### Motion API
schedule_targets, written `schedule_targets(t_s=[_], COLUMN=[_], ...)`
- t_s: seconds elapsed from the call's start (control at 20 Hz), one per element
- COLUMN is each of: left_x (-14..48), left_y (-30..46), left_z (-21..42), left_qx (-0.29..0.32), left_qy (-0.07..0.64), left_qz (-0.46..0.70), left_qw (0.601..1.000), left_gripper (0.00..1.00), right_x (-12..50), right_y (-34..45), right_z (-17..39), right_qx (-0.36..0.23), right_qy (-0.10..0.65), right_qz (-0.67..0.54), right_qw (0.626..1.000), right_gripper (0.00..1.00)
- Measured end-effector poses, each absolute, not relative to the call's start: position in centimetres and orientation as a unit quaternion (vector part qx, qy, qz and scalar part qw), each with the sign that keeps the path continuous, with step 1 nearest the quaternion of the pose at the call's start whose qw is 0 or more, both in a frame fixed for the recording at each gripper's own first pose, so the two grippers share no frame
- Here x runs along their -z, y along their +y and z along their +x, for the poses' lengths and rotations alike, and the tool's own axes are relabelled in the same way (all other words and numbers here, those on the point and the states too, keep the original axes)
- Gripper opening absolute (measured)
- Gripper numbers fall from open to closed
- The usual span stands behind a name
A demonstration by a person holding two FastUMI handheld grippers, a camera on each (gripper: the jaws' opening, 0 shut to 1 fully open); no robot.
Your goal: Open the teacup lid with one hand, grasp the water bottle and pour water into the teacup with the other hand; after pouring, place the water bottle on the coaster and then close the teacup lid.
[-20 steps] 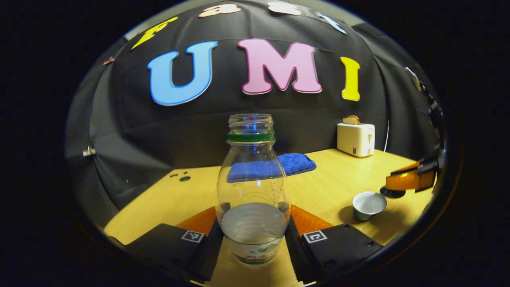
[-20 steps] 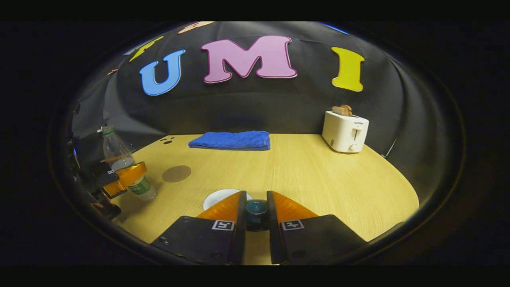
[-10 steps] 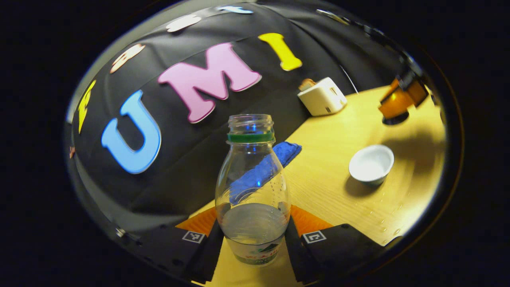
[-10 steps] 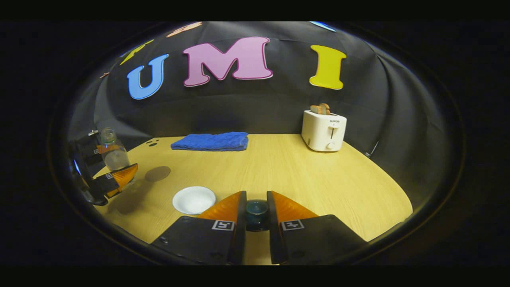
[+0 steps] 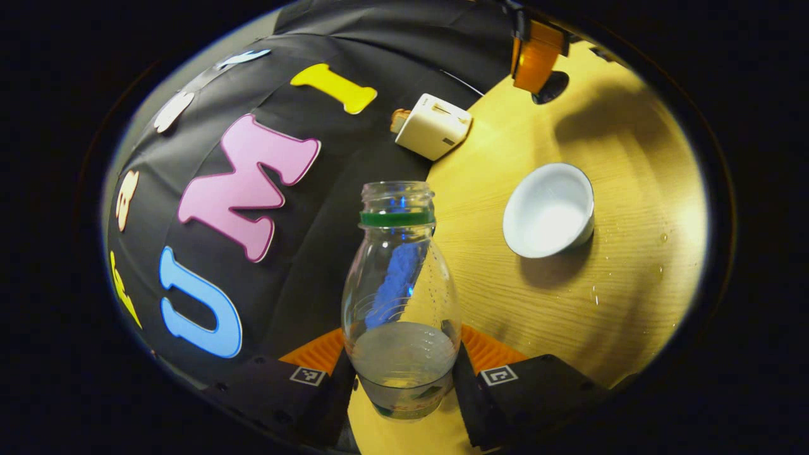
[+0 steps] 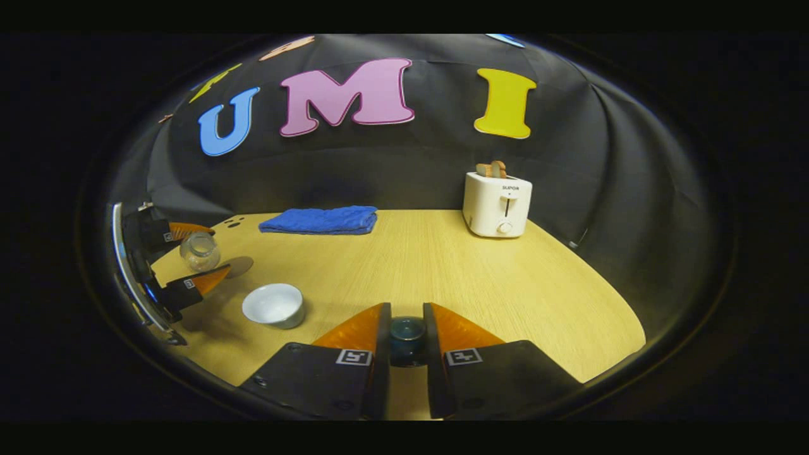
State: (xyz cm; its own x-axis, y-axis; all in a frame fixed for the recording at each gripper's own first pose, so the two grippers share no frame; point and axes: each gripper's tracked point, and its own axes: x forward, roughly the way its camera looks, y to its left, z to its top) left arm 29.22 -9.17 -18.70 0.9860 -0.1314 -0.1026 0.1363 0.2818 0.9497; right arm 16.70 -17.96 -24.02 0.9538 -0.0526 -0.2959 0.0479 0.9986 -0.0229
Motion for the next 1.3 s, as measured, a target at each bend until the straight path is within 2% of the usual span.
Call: schedule_targets(t_s=[0.25, 0.3, 0.45, 0.5, 0.55, 0.65, 0.7, 0.8, 0.85, 0.9, 0.95, 1.0, 1.05, 1.1, 1.15, 1.2, 1.25, 1.3], left_x=[19.4, 19.6, 19.2, 19.3, 19.6, 19.8, 19.7, 19.6, 19.5, 19.4, 19.3, 19.5, 19.5, 19.6, 19.3, 19.2, 19.2, 19.3], left_y=[-9.8, -9.7, -9.8, -9.9, -9.8, -9.7, -9.7, -10.0, -10.1, -10.1, -10.2, -10.2, -10.1, -9.9, -10.0, -10.0, -10.0, -10.1], left_z=[30.8, 30.8, 31.4, 31.7, 31.9, 32.0, 32.1, 32.3, 32.3, 32.3, 32.4, 32.5, 32.7, 32.9, 33.1, 33.1, 33.1, 33.1], left_qx=[0.096, 0.097, 0.104, 0.109, 0.113, 0.117, 0.118, 0.120, 0.122, 0.125, 0.128, 0.134, 0.136, 0.135, 0.133, 0.131, 0.130, 0.131], left_qy=[0.008, 0.008, 0.003, 0.006, 0.014, 0.018, 0.014, 0.006, 0.003, -0.001, -0.003, 0.000, 0.003, 0.005, 0.000, -0.003, -0.007, -0.011], left_qz=[0.636, 0.646, 0.677, 0.686, 0.690, 0.702, 0.711, 0.732, 0.741, 0.751, 0.760, 0.763, 0.766, 0.772, 0.780, 0.787, 0.792, 0.798], left_qw=[0.766, 0.757, 0.728, 0.719, 0.714, 0.702, 0.693, 0.671, 0.660, 0.648, 0.637, 0.632, 0.629, 0.621, 0.612, 0.603, 0.597, 0.588], left_gripper=[0.74, 0.74, 0.73, 0.73, 0.74, 0.74, 0.74, 0.73, 0.74, 0.74, 0.74, 0.74, 0.74, 0.74, 0.74, 0.73, 0.74, 0.74], right_x=[24.8, 24.9, 25.1, 25.1, 25.0, 24.9, 25.0, 25.0, 25.0, 25.0, 24.9, 24.9, 24.8, 24.8, 24.8, 24.9, 24.9, 24.9], right_y=[-19.1, -19.2, -19.5, -19.5, -19.4, -19.3, -19.2, -19.3, -19.5, -19.6, -19.7, -19.9, -19.8, -19.9, -19.9, -19.9, -20.0, -20.1], right_z=[16.4, 16.5, 16.5, 16.5, 16.6, 16.5, 16.5, 16.4, 16.4, 16.4, 16.3, 16.2, 16.2, 16.3, 16.3, 16.2, 16.1, 16.1], right_qx=[0.020, 0.019, 0.016, 0.015, 0.014, 0.011, 0.009, 0.007, 0.007, 0.008, 0.009, 0.010, 0.010, 0.010, 0.010, 0.009, 0.009, 0.009], right_qy=[0.158, 0.159, 0.160, 0.159, 0.158, 0.157, 0.158, 0.159, 0.159, 0.160, 0.160, 0.159, 0.158, 0.158, 0.160, 0.161, 0.160, 0.160], right_qz=[-0.014, -0.015, -0.013, -0.012, -0.011, -0.011, -0.010, -0.010, -0.009, -0.008, -0.006, -0.005, -0.005, -0.004, -0.003, -0.003, -0.003, -0.004], right_qw=[0.987, 0.987, 0.987, 0.987, 0.987, 0.988, 0.987, 0.987, 0.987, 0.987, 0.987, 0.987, 0.987, 0.987, 0.987, 0.987, 0.987, 0.987], right_gripper=[0.28, 0.23, 0.28, 0.23, 0.28, 0.28, 0.23, 0.23, 0.28, 0.28, 0.23, 0.28, 0.28, 0.23, 0.28, 0.23, 0.28, 0.28])
